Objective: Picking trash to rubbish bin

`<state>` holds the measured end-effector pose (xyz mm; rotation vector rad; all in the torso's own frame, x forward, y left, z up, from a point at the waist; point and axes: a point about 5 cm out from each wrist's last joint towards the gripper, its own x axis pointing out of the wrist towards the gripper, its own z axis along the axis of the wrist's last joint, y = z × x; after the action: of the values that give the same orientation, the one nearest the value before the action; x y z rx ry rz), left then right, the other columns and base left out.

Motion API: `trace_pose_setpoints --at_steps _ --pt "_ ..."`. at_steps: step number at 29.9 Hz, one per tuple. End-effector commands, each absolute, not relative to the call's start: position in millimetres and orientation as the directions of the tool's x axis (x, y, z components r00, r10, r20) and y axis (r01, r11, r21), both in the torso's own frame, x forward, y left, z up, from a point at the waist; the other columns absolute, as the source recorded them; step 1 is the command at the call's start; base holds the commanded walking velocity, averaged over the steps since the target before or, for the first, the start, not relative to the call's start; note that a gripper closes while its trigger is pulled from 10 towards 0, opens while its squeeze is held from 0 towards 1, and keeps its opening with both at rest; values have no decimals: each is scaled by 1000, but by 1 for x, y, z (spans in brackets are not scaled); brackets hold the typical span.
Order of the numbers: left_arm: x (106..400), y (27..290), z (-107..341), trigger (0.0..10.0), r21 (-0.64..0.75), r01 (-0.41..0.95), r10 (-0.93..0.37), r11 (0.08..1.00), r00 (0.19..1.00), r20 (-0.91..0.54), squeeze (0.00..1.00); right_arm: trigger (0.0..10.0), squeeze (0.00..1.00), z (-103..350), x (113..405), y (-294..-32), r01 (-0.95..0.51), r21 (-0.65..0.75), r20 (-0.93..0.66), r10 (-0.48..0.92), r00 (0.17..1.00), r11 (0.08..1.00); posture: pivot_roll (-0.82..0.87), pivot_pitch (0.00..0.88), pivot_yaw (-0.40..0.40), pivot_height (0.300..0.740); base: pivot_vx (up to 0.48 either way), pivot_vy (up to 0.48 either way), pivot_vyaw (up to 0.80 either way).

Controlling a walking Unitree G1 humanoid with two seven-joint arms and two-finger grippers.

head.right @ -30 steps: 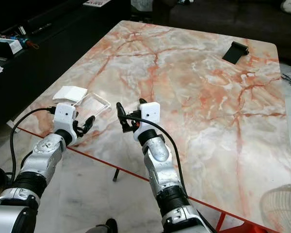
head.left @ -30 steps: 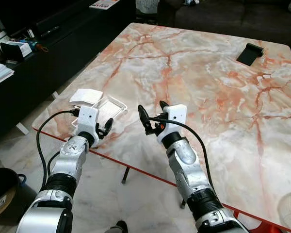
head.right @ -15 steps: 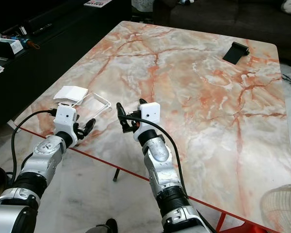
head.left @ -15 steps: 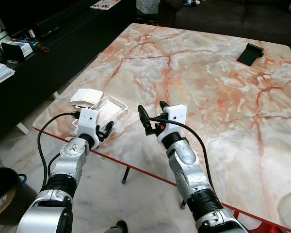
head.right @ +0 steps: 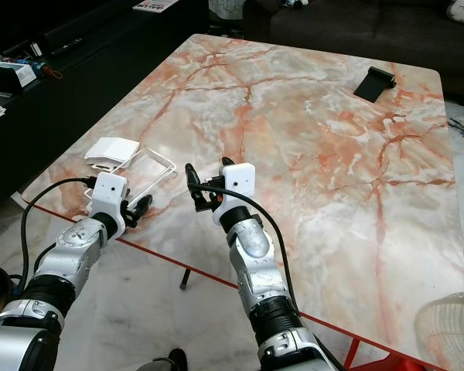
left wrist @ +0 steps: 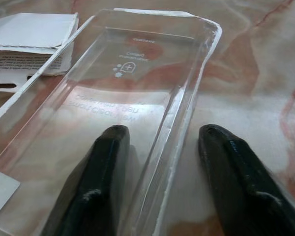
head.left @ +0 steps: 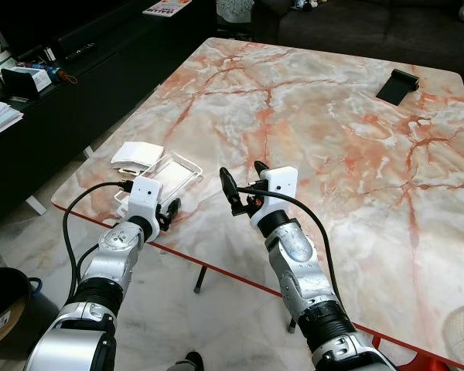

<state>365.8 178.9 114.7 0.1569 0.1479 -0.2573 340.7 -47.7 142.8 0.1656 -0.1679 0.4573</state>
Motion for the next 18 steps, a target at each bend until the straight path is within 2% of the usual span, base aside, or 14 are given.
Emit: trace_pose_setpoints --at_steps 1,12,18 --pt "362 184 107 0 150 260 -227 954 952 -206 0 10000 0 143 337 -39 -472 133 205 441 874 872 113 127 43 740 0 0 0" --pt "362 178 106 0 149 268 -234 952 949 -212 0 10000 0 144 337 -36 -481 116 210 451 867 869 112 105 53 740 0 0 0" --pt "363 167 113 0 167 241 -217 956 965 -149 0 10000 0 144 337 -38 -463 121 216 432 876 878 122 114 52 740 0 0 0"
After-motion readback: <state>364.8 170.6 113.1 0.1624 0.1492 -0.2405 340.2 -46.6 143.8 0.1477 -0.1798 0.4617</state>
